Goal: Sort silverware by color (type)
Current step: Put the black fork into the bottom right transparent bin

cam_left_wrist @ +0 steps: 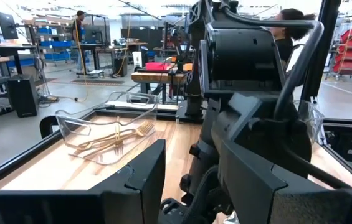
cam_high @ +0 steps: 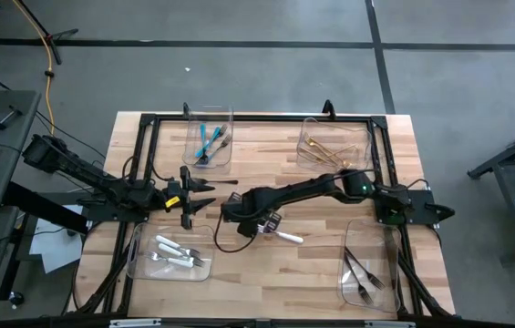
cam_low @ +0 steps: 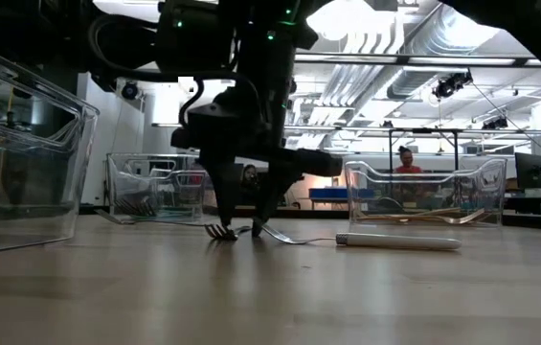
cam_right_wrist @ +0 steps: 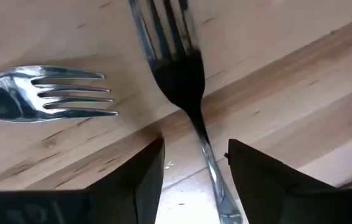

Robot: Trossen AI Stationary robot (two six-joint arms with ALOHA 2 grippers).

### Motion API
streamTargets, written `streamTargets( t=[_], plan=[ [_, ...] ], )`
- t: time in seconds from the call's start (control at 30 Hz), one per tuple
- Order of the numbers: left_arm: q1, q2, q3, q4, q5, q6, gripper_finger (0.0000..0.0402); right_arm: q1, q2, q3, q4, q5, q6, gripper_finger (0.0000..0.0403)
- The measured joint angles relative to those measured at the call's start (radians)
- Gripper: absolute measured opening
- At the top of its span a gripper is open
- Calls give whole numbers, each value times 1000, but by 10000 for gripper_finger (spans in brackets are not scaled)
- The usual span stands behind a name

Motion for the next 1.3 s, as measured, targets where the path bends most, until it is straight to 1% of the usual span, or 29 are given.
streamTargets(
  t=[0.1,0.17,0.23,0.33,0.4,0.53,0.63,0.83,0.9,1.03,1.3],
  plan=[
    [0,0,0,0,0,0,146,-2,1,1,0,-4,-19,173],
    [0,0,0,0,0,0,146,-5,2,1,-1,-12,-23,162],
    [0,0,0,0,0,-1,146,-9,2,0,-6,-25,-15,143],
    [0,0,0,0,0,-1,146,-22,10,-1,-12,-76,34,107],
    [0,0,0,0,0,-3,146,-27,20,-2,-20,-91,65,83],
    [0,0,0,0,0,-18,146,-31,41,-1,-39,-122,132,54],
    [0,0,0,-12,0,-19,146,-31,44,0,-47,-137,184,47],
    [0,0,0,-27,0,-19,146,-32,45,0,-52,-142,271,49],
    [0,0,0,-26,0,-19,146,-36,45,0,-60,-142,310,42],
    [0,0,0,-23,0,-19,146,-46,45,0,-75,-142,406,9],
    [0,0,0,-23,0,-18,146,-77,45,0,-81,-153,523,5]
  ],
)
